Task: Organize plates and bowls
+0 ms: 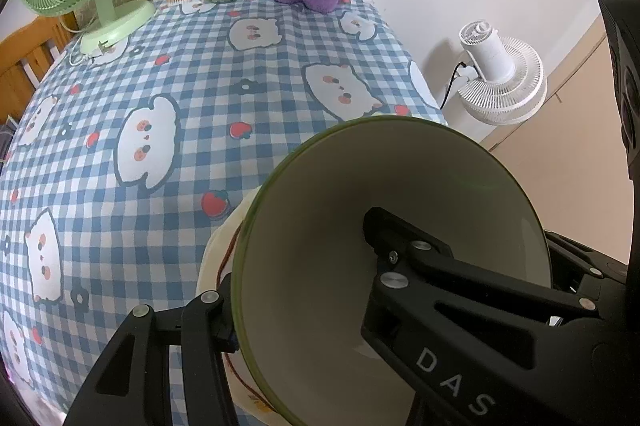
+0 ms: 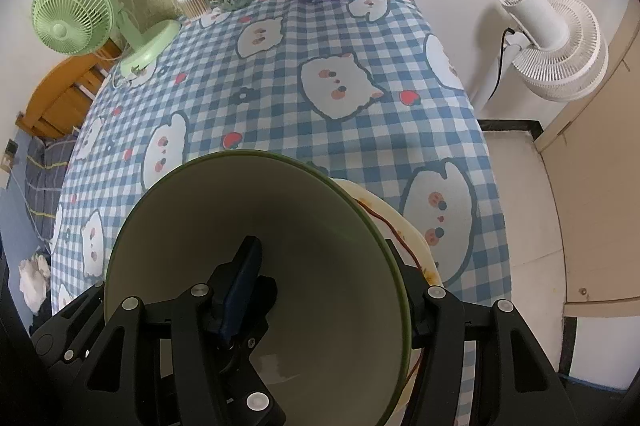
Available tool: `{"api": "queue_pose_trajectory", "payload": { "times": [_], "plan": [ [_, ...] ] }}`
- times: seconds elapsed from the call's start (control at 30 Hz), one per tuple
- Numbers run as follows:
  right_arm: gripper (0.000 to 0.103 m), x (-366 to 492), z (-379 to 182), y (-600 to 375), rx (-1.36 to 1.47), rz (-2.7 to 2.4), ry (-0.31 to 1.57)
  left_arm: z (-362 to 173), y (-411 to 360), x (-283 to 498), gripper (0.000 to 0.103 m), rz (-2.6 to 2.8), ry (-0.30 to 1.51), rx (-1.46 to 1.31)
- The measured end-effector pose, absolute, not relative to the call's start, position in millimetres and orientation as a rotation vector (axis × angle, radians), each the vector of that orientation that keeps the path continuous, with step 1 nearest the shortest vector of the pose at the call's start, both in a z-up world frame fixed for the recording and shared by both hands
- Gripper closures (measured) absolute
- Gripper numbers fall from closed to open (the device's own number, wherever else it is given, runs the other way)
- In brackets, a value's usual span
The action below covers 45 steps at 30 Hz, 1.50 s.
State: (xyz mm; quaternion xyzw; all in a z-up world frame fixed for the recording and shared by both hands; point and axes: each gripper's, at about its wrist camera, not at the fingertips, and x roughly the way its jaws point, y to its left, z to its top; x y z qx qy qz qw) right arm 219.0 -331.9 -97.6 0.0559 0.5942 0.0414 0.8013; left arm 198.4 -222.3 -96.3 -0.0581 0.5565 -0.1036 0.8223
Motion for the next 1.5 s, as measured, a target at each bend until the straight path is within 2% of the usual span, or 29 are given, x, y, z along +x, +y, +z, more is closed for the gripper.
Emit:
{"api": "queue_pose_trajectory", "payload": {
  "times": [0.67, 1.0, 1.27, 1.5],
  "plan": [
    [0.041, 219, -100, -331, 0.104, 0.099, 1.265, -98, -222, 198, 0.046, -0.217, 1.182, -0.124],
    [0.039, 216, -94, -332, 0.099, 0.087, 1.252, -94, -218, 194, 0.036, -0.216, 1.169, -0.12],
    [0.039, 205, -77, -333, 0.101, 0.059, 1.198, -79, -221, 187, 0.032, -0.216, 1.124, -0.098],
    [0.033, 193, -59, -331, 0.091, 0.077, 1.147, -63, -220, 176, 0.026, -0.195, 1.074, -0.081]
  ]
}}
